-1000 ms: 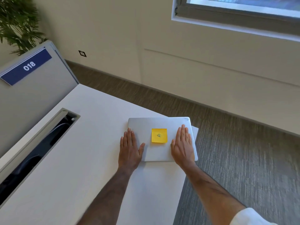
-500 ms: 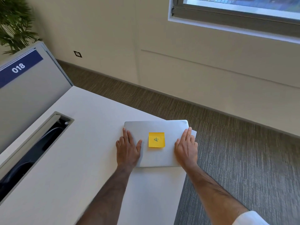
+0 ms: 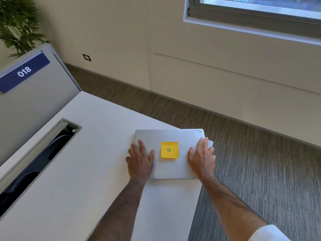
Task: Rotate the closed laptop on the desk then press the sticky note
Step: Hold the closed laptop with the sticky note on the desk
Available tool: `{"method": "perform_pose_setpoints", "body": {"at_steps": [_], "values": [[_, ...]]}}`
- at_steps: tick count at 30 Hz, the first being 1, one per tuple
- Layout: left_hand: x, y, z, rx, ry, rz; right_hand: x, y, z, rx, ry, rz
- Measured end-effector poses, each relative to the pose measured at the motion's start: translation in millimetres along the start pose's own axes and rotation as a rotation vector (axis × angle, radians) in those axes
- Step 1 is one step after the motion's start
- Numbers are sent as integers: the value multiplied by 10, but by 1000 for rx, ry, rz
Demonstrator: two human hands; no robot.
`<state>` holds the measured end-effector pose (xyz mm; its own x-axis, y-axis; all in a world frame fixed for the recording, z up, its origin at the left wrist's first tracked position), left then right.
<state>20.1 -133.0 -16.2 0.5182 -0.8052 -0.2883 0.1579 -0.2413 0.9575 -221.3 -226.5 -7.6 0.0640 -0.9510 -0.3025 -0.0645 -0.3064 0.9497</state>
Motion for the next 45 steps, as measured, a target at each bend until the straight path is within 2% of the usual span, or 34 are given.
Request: {"method": "perform_pose_setpoints", "body": {"at_steps": [12,15,30,45], "values": [[46,34,-34,-185,67,39,7,-6,33,175,18,38],[44,71,-54,-295,93,52,-8,2,51,220,28,49],[-76,-19,-219,-673,139,-18,-91,82,121,300,65,44],[-388,62,-862,-721,185,17,-457,25,-389,306,153,14]]}}
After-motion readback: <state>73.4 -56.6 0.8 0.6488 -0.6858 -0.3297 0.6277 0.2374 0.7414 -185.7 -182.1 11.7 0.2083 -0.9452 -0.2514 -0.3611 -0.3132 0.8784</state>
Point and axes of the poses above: each hand's wrist, its own x-axis towards the middle knuckle, its own y-axis out of the back of the hand, z = x × y, the point moved 6 cm from there along x, towards the middle knuckle, and after that the axes turned 9 degrees about -z, right-handed, at the moved point
